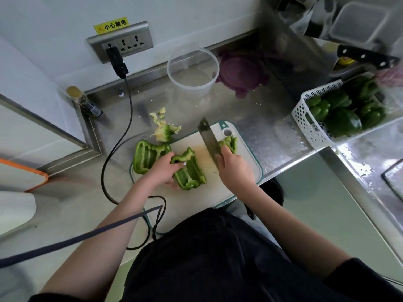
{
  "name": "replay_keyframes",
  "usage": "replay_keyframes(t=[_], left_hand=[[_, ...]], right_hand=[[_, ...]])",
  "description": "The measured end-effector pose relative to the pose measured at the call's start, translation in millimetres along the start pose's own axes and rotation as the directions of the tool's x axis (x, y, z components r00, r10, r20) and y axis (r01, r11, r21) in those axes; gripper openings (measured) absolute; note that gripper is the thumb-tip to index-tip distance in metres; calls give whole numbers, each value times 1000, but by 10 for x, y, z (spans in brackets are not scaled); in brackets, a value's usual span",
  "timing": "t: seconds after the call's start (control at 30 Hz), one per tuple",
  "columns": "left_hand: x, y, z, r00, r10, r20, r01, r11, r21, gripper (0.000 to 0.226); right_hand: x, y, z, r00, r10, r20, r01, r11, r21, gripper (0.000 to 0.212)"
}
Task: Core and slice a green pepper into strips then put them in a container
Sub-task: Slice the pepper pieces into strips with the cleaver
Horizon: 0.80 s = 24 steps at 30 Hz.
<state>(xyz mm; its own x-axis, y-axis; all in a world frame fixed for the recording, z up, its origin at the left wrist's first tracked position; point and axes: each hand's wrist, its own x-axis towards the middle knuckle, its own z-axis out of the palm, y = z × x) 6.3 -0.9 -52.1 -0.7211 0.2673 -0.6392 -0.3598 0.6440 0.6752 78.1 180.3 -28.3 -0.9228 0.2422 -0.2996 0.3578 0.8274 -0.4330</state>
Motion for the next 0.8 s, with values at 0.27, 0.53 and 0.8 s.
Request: replay_keyframes(t=[0.27, 0.53, 0.8], left_hand=[[25, -208, 13, 990, 74, -122, -50, 981, 188, 45], [31, -126, 190, 980, 107, -168, -84, 987, 139, 57], [152, 45, 285, 974, 107, -199, -84, 989, 121, 23]], right_hand=[[-159, 6, 239, 978, -102, 182, 157, 934, -321, 21], [-170, 144, 202, 987, 105, 123, -98, 993, -68, 28], [-170, 16, 126, 996, 88, 5, -88, 996, -19, 22]])
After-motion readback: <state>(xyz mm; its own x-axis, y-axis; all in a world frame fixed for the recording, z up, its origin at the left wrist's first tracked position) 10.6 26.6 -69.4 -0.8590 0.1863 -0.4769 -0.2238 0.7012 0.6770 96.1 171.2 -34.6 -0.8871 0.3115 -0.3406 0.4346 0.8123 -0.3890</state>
